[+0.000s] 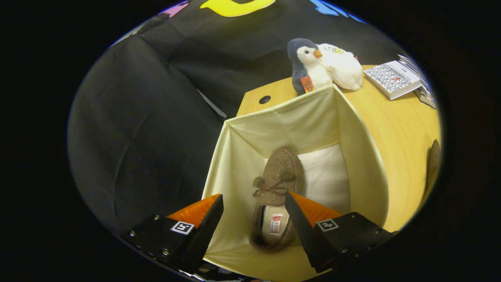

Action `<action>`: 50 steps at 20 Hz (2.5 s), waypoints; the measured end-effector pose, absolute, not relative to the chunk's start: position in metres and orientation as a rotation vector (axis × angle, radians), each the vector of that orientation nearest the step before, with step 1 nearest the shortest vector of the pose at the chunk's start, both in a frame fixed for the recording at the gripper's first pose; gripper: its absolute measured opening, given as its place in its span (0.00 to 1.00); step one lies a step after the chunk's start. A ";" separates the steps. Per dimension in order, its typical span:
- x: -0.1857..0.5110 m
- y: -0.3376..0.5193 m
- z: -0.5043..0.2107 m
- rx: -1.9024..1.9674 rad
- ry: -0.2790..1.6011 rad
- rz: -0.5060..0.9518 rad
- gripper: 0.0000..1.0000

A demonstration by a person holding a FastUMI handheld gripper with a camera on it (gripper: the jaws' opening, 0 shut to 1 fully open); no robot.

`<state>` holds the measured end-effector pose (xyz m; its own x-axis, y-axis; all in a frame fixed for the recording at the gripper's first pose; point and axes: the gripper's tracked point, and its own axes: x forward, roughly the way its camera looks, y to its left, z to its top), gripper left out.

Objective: Open the storage box then place both shoes into the box .Put the left shoe in first, then the right shoe, with the right side of both shoes facing outward in a uniform manner.

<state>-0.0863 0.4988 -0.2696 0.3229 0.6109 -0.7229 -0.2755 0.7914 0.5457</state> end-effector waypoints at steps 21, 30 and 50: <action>-0.036 0.252 -0.178 0.076 0.715 0.523 0.98; -0.029 0.144 -0.207 0.044 0.716 0.354 0.98; -0.081 0.041 -0.335 -0.018 0.984 0.216 0.98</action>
<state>-0.0813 0.0414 -0.3349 0.5341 0.1732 -0.8275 -0.1896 0.9784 0.0824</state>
